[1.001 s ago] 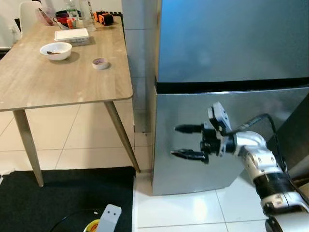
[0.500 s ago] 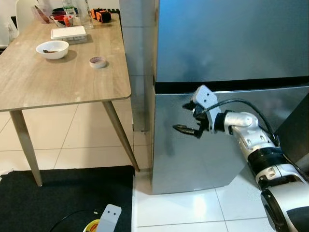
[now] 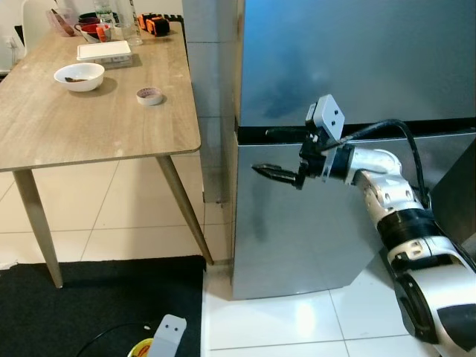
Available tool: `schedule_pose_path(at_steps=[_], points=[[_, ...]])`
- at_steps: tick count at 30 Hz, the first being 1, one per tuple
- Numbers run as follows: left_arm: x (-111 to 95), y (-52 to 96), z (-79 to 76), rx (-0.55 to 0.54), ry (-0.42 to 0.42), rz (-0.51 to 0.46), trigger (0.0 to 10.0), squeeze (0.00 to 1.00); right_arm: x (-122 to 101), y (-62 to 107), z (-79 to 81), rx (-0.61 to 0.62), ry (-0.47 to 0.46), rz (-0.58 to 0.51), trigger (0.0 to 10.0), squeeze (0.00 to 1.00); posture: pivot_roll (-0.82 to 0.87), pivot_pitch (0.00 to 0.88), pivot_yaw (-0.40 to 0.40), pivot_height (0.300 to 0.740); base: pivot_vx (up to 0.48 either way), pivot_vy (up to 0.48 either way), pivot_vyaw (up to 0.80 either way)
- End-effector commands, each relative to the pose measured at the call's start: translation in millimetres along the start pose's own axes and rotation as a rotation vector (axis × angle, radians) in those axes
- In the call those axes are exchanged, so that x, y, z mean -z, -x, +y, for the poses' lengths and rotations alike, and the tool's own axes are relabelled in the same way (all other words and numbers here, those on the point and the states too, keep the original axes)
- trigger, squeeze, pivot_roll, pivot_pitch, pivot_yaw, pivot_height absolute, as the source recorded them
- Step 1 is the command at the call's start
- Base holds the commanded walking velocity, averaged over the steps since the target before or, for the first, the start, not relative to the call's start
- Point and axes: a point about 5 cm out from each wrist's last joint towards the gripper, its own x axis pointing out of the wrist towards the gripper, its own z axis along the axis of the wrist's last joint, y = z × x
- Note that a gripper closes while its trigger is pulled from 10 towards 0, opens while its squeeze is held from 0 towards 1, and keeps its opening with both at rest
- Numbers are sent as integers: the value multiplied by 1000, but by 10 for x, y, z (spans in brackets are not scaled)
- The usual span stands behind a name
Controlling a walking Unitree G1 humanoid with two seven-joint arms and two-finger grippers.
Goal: Restocking fridge
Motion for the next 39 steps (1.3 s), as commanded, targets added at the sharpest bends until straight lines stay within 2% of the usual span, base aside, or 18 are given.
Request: schedule_pose_path(at_steps=[1,5,11,17,22,29,30,32,39], points=[[121,2,-52,15,10,44,10000,0,27,-20,0,9,28,36,10000,0,11,0,-85,740,0,0,0],[123,1,-63,15,15,43,10000,0,105,-33,-41,55,149,190,10000,0,15,0,-92,740,0,0,0],[126,1,-68,15,19,43,10000,0,138,-32,-40,46,194,245,10000,0,16,0,-93,740,0,0,0],[130,0,-76,17,23,44,10000,0,256,22,-75,45,307,399,10000,0,14,0,-100,740,0,0,0],[129,0,-77,18,20,44,10000,0,227,35,-125,73,335,413,10000,0,14,0,-100,740,0,0,0],[118,-2,-77,18,13,42,10000,0,246,37,-133,51,357,453,10000,0,17,0,-100,740,0,0,0],[117,-2,-77,18,14,42,10000,0,269,45,-119,22,361,473,10000,0,17,0,-100,740,0,0,0],[118,-2,-79,17,15,42,10000,0,343,69,-21,-122,355,514,10000,0,22,0,-102,740,0,0,0],[118,-2,-80,16,13,42,10000,0,421,103,96,-273,327,546,10000,0,25,0,-105,740,0,0,0]])
